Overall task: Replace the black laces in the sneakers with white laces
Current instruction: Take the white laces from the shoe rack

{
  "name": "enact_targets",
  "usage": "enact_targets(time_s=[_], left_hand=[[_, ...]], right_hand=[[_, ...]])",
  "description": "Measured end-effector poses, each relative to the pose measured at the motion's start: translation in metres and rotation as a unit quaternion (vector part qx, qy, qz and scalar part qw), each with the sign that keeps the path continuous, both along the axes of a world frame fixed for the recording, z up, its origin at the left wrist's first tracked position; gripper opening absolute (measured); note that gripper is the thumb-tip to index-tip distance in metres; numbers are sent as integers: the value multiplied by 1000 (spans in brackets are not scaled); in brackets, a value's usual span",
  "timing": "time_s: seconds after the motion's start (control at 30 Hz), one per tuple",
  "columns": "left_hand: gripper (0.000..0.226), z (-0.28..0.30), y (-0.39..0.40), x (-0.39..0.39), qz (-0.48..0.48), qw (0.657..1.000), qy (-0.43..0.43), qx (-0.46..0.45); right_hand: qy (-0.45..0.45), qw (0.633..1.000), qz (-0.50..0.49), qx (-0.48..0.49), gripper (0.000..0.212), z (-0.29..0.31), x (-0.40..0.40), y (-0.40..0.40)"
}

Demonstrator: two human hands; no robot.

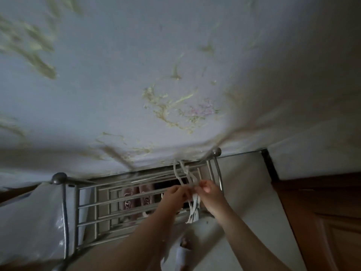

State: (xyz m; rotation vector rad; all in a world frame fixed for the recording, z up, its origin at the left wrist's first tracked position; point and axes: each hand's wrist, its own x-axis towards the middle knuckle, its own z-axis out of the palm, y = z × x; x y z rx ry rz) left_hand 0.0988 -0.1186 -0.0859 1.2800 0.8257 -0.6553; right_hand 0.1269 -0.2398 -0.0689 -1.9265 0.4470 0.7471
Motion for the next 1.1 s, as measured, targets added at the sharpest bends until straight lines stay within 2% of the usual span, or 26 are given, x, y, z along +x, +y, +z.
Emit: enact_targets(time_s=[0.1,0.2,0.27,0.33,0.43,0.57,0.7,0.8,0.93,1.0,1.1], left_hand=[[34,37,0,-11,-10,999,-7,-43],[24,81,-7,-19,28,994,3,-110],[18,102,-14,-30,11,997,-50,-64],[22,116,-21,-48,-8,992,-123,13],[26,138,-27,-81,8,975,-189,118],[25,178,-35,-134,51,939,-262,217],[23,215,-40,-179,52,892,-336,297],[27,235,-32,-206,69,885,-347,301],[29,245,-14,-243,71,893,-348,278],[25,251,-8,-264,43,898,-355,256],[26,259,-8,-304,-30,907,-372,194]], right_hand=[[-21,998,47,20,5,45,-8,-18],[-42,995,58,71,1,87,-27,-29],[-60,993,54,85,7,109,-45,-35],[-72,993,30,86,9,122,-67,-46],[-114,988,-39,95,2,134,-105,-72],[-183,977,-83,68,7,147,-154,-107],[-198,976,-72,52,8,160,-192,-130],[-198,975,-90,37,10,166,-218,-142],[-190,979,-79,0,15,166,-252,-143],[-166,985,-48,-18,22,162,-271,-132],[-171,979,15,-113,39,158,-305,-100]])
